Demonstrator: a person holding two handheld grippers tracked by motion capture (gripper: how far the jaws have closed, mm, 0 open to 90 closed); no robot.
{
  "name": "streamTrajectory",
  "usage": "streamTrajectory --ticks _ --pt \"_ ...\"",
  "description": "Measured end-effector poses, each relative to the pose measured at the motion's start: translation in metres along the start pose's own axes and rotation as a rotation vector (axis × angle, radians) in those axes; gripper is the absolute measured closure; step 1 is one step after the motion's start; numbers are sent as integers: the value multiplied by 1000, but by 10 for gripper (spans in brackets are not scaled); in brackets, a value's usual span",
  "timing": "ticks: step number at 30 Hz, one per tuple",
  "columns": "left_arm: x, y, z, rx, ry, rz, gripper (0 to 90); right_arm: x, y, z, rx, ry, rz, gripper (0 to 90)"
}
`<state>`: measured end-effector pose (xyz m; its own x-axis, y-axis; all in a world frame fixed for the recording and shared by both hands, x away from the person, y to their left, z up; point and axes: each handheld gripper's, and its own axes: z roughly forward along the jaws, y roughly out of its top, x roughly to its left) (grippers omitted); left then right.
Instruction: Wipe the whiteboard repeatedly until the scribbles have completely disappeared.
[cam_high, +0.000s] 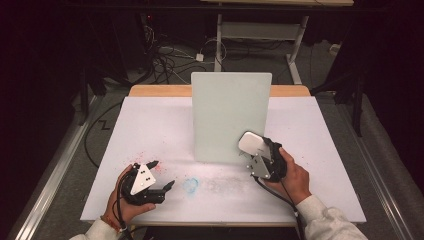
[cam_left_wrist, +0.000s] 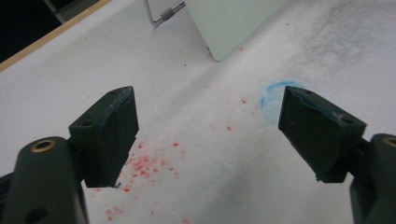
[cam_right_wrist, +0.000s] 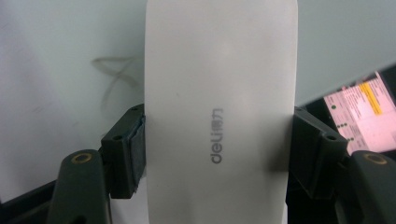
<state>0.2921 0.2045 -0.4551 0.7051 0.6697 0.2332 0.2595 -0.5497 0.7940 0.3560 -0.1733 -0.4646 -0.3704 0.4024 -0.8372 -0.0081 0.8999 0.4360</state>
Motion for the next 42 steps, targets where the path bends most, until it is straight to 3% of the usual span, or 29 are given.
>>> streamTrajectory --ticks 8,10,15,23,32,36,42 --pt "0 0 -1 -4 1 0 193 25 9 2 10 82 -134 311" --pt "0 0 -1 -7 1 -2 193 33 14 4 5 68 -184 311" --pt "1 0 -1 -10 1 -6 193 39 28 8 -16 72 -196 310" --pt "0 0 0 -7 -1 -7 193 48 48 14 -46 85 -176 308" --pt "1 0 0 -8 -1 -3 193 52 58 17 -74 87 -167 307" --pt "1 0 -1 -9 0 -4 193 43 57 16 -70 74 -143 308" --pt "1 0 -1 -6 1 -1 193 14 51 13 -78 50 -26 309"
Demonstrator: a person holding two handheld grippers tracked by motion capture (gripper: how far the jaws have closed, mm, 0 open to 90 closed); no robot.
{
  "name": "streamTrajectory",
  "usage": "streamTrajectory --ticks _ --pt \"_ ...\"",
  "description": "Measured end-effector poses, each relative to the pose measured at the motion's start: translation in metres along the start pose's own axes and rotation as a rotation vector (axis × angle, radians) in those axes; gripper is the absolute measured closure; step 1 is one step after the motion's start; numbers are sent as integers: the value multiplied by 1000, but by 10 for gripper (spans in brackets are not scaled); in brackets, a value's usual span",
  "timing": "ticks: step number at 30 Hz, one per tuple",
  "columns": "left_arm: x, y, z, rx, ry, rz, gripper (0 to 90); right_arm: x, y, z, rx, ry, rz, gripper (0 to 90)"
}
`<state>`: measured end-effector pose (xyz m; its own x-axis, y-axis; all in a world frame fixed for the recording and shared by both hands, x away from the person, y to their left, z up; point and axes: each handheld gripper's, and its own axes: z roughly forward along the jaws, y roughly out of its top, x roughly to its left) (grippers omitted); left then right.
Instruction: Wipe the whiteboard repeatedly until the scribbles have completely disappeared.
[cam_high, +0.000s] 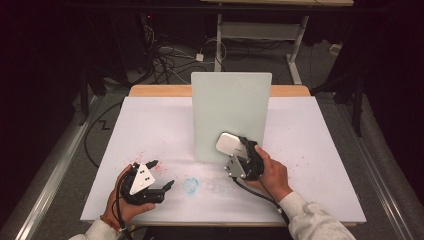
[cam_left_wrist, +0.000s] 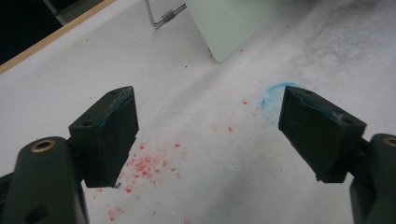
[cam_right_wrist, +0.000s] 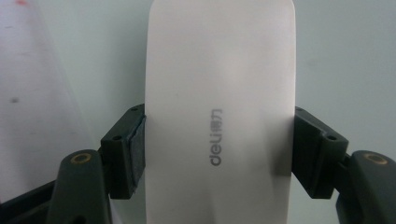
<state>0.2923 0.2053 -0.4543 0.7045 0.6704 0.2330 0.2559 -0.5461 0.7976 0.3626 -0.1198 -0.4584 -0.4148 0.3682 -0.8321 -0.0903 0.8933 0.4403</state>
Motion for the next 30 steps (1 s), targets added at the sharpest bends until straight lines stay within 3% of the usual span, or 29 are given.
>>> streamTrajectory --ticks 4,10,19,30 --pt "-1 0 1 0 -2 0 193 -17 -5 -3 0 -27 70 309" --pt "0 0 1 4 -2 2 193 -34 -14 -8 10 -45 135 309" --pt "0 0 0 -2 1 -2 193 -42 -42 -16 42 -66 178 310" --pt "0 0 -1 -3 0 -3 194 -35 -58 -20 70 -64 202 310"
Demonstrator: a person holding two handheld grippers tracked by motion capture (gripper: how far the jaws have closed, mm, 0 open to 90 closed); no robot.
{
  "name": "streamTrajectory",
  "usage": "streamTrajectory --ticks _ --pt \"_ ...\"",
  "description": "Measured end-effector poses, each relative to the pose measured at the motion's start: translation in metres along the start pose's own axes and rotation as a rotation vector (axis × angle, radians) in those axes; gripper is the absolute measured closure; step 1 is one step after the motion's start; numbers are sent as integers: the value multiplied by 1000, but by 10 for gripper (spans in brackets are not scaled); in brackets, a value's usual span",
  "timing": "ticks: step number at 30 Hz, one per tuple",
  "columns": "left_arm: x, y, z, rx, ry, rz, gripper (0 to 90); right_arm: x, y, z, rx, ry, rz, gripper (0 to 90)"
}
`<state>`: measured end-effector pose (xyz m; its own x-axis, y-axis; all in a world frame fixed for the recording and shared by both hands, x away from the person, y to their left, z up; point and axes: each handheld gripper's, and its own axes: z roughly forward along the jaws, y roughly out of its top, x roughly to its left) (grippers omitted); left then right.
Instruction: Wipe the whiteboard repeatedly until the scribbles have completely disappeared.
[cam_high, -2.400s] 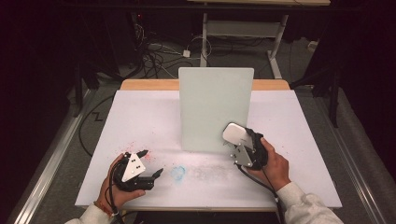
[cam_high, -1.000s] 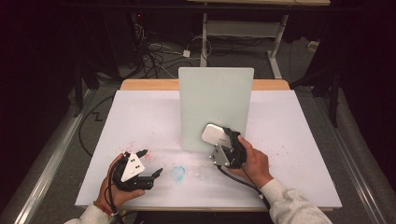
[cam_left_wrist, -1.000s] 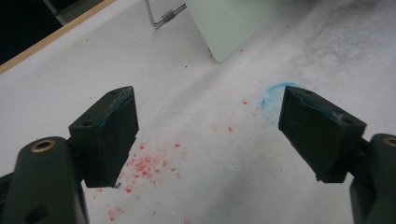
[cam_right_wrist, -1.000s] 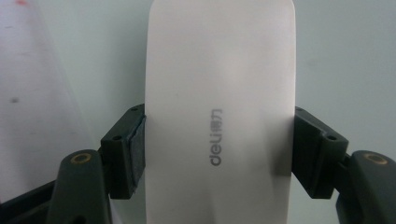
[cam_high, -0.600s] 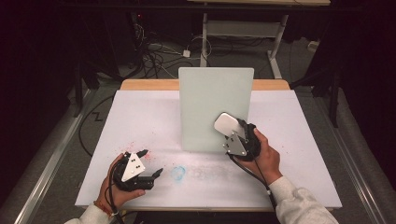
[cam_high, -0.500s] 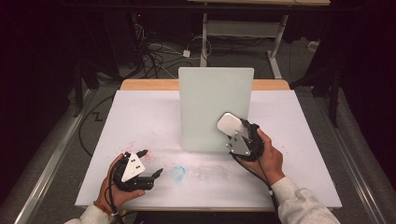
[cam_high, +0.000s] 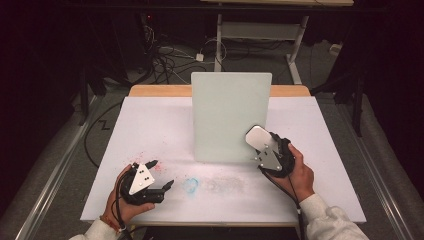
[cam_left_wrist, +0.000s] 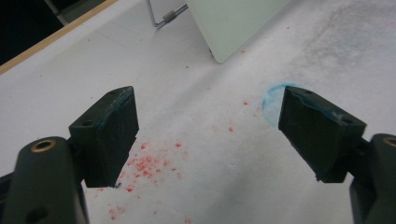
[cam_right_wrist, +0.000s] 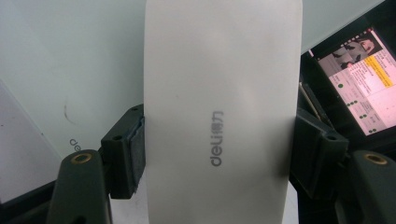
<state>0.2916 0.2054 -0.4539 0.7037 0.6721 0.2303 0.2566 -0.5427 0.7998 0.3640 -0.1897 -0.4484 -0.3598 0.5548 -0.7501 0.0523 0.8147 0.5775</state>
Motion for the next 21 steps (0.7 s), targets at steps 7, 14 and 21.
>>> streamTrajectory --ticks 7,14,21 --pt "0 0 0 2 1 4 194 7 0 0 9 12 -29 309" --pt "-1 0 1 3 -3 1 194 5 2 0 0 36 0 309" --pt "1 0 2 5 -2 1 194 1 4 -1 -14 41 23 310"
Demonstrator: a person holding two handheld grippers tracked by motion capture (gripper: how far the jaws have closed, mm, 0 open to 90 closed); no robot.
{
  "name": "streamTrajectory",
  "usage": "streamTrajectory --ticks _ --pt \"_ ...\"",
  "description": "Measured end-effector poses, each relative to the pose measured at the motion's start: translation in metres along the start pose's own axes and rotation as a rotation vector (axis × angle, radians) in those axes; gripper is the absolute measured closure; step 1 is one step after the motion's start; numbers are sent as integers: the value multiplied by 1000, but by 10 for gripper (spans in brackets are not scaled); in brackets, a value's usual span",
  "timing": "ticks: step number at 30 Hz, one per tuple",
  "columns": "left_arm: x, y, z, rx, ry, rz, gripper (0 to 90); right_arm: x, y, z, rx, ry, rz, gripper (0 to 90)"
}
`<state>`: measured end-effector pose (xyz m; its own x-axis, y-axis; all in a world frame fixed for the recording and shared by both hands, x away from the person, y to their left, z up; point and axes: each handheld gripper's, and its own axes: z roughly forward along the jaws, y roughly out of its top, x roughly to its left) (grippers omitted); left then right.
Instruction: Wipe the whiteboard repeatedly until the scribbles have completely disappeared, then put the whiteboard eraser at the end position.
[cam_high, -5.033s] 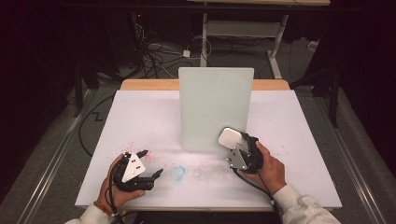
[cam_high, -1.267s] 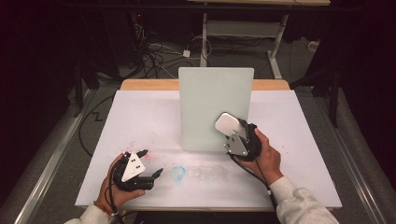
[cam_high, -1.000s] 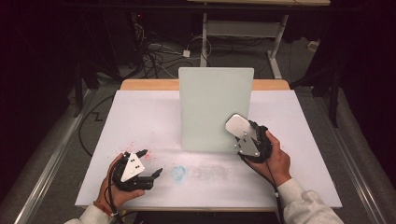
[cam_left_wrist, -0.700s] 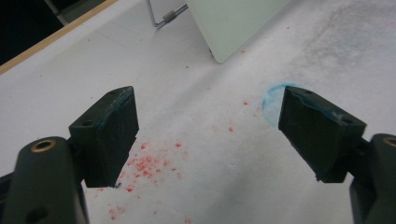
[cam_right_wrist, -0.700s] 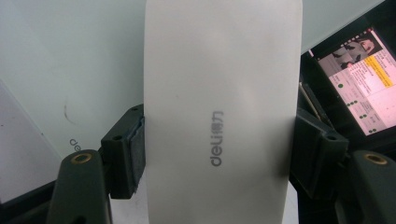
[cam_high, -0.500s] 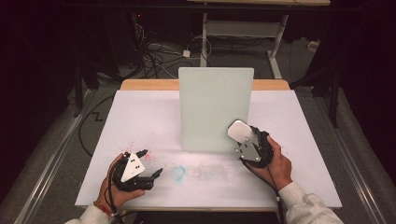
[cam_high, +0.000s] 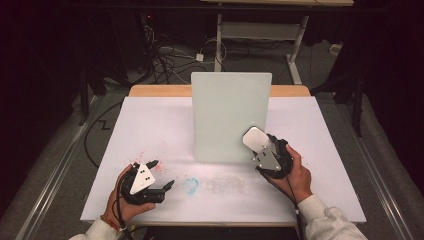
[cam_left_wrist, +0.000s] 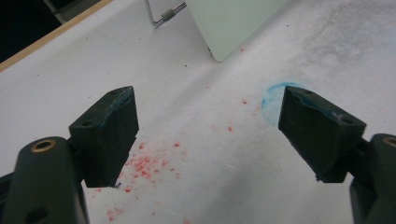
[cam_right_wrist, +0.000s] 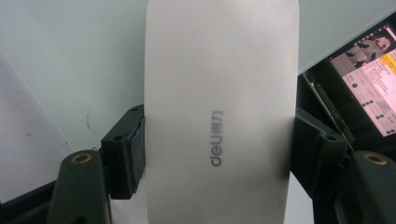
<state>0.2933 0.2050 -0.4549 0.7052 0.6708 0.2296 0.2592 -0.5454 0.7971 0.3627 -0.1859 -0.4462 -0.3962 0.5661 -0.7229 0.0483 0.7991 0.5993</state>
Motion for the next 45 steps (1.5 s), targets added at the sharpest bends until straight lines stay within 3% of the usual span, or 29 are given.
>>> streamTrajectory --ticks 16,27,34,45 --pt "2 -1 5 8 -7 -5 194 -22 7 -15 -68 31 113 310" --pt "1 -1 4 10 -5 0 194 -26 11 -28 -109 62 128 311" --pt "2 -2 4 11 -4 -8 194 -29 12 -37 -145 146 150 310" --pt "0 1 7 17 -8 10 194 -25 14 -52 -154 322 120 310"
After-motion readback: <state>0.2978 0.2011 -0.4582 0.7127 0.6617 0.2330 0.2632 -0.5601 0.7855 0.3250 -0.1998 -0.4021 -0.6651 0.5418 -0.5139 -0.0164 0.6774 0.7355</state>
